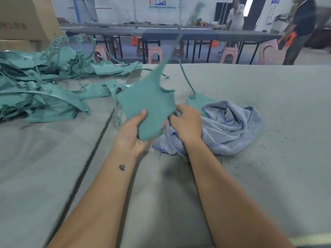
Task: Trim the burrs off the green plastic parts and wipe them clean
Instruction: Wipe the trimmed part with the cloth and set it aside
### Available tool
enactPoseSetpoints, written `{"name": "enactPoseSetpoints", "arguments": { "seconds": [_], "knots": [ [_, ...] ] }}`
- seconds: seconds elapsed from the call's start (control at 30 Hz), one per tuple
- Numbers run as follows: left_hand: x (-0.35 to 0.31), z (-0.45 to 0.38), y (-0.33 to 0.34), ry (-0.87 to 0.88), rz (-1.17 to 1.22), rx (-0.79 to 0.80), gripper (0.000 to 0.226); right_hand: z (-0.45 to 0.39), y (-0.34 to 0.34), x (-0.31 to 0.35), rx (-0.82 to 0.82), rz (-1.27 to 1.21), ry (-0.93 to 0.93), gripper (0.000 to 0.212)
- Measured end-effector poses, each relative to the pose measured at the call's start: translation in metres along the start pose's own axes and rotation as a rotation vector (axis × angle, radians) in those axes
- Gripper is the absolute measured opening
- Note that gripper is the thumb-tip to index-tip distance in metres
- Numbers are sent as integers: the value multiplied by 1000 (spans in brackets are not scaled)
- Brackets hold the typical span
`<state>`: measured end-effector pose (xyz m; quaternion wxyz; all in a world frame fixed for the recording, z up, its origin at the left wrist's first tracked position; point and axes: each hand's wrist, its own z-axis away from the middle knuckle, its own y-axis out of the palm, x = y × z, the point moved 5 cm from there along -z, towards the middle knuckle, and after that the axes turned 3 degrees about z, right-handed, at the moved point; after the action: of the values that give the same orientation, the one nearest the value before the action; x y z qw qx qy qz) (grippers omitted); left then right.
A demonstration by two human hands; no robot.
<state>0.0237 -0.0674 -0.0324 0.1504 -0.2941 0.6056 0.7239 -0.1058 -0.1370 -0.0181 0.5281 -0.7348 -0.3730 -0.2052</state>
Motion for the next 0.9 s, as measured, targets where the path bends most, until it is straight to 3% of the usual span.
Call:
{"name": "enactPoseSetpoints", "arguments": {
  "seconds": [0.07,0.13,0.27,0.33,0.43,0.57,0.7,0.9],
  "knots": [
    [18,5,8,-100,-42,73,20,2,-4,-3,3,-168,31,16],
    [23,4,9,-79,-106,65,20,2,-9,-5,131,-331,96,15],
    [4,4,1,137,-345,-22,17,11,-25,-11,392,-644,159,64],
    [-10,10,3,273,-487,-36,21,16,-42,-16,402,-757,178,77],
    [-14,25,22,275,-540,63,24,25,-76,-27,255,-994,275,55],
    [15,50,67,148,-769,267,27,48,-129,-36,6,-1106,259,19],
    [66,67,121,67,-992,439,26,86,-191,-72,-252,-1187,300,50],
    [187,111,207,311,-1364,610,51,180,-290,-165,-655,-1242,432,33]
  ]
}}
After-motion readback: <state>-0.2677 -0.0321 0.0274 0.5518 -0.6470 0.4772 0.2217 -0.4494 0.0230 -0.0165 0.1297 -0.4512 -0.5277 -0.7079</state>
